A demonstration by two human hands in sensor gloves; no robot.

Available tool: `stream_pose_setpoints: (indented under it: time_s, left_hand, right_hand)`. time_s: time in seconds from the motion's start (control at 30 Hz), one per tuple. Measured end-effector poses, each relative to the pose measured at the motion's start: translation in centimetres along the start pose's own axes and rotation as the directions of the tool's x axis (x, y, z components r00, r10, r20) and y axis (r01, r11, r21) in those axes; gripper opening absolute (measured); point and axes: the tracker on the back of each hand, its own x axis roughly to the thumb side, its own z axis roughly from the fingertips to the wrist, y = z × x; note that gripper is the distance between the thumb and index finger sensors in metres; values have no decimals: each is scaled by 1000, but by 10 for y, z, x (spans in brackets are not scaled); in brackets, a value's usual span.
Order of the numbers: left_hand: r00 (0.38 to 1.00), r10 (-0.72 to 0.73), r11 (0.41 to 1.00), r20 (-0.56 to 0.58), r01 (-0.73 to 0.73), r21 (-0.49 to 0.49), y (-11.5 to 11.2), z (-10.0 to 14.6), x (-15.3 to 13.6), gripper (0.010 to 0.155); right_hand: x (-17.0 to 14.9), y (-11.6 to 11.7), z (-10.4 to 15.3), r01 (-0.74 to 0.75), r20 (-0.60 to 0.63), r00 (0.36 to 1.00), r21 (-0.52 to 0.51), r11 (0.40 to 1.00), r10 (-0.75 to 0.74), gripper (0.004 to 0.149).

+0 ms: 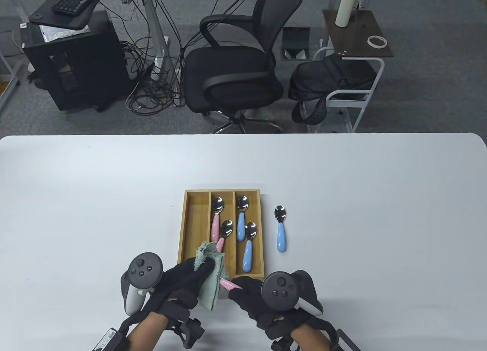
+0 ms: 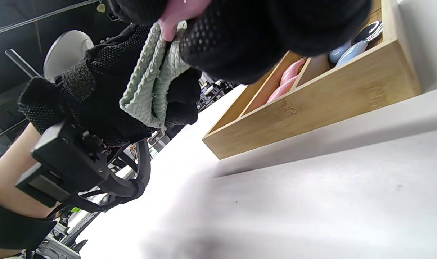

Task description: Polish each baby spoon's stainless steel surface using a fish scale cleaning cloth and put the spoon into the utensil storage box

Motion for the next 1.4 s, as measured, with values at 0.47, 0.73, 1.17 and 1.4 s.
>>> stream_pose_setpoints:
  time_s: [0.47, 0.73, 1.17, 1.4]
  left_hand:
    - [994, 85, 996, 63, -83, -29, -1, -1, 4, 54]
    - [992, -37, 998, 122, 31, 48, 9, 2, 11, 49]
    - [899, 420, 760, 127, -425, 492, 127, 31, -26, 47]
    - [902, 418, 781, 105, -416, 466, 121, 25, -27, 47]
  right_hand:
    - [13, 7, 0, 99, 9, 995, 176, 979, -102, 51]
    - [14, 12, -5, 178, -24, 984, 252, 951, -178, 51]
    - [22, -23, -95, 297, -271, 921, 29, 955, -278, 56]
    - [-3, -11, -174, 359, -465, 815, -64, 931, -346, 58]
